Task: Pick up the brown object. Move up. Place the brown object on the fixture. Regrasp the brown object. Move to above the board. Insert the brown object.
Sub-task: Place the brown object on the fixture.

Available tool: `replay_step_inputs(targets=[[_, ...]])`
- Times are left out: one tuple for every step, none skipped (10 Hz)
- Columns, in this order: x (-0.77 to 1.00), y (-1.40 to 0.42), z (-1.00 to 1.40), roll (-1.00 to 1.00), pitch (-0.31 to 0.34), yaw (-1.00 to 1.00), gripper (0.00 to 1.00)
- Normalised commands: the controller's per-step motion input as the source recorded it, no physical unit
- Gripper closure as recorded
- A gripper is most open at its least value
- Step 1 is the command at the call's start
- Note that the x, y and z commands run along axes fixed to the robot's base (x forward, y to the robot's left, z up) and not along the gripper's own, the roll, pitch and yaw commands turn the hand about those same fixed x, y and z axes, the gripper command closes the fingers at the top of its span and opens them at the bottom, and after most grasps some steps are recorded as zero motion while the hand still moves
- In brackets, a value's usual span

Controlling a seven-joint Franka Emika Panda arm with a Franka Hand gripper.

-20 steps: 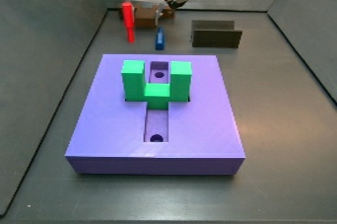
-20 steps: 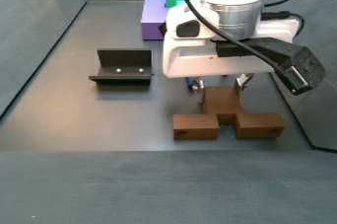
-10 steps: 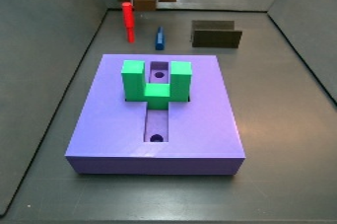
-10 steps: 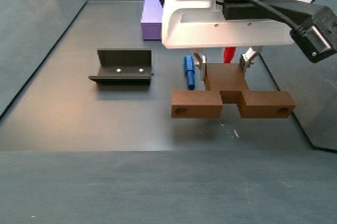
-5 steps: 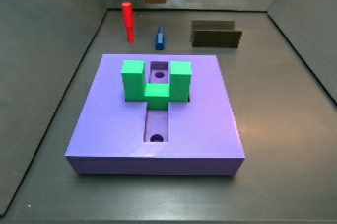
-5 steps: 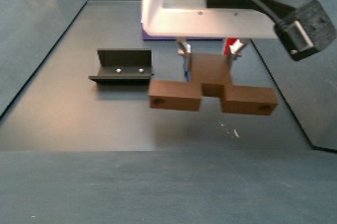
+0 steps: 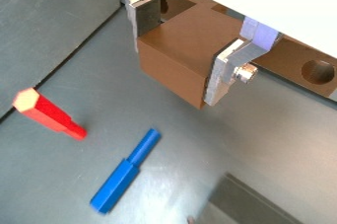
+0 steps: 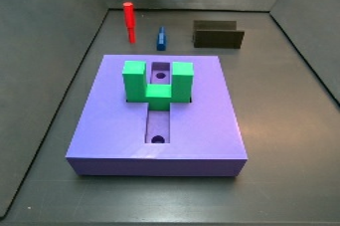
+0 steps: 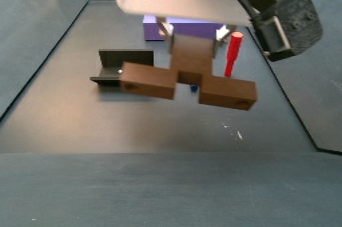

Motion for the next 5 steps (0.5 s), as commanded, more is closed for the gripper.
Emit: replay_step_inputs(targets=[[0.57,0.20,0.47,-1.00,0.000,-0.13,1.00],[0.57,0.20,0.44,-1.00,0.000,-0.11,1.00],[0.58,0.18,0.39,-1.00,0.000,-0.09,1.00],[0.63,0.09,0.29,-1.00,0.000,-0.10,1.00],[0.65,0.00,0.06,-1.00,0.000,-0.16,1.00]])
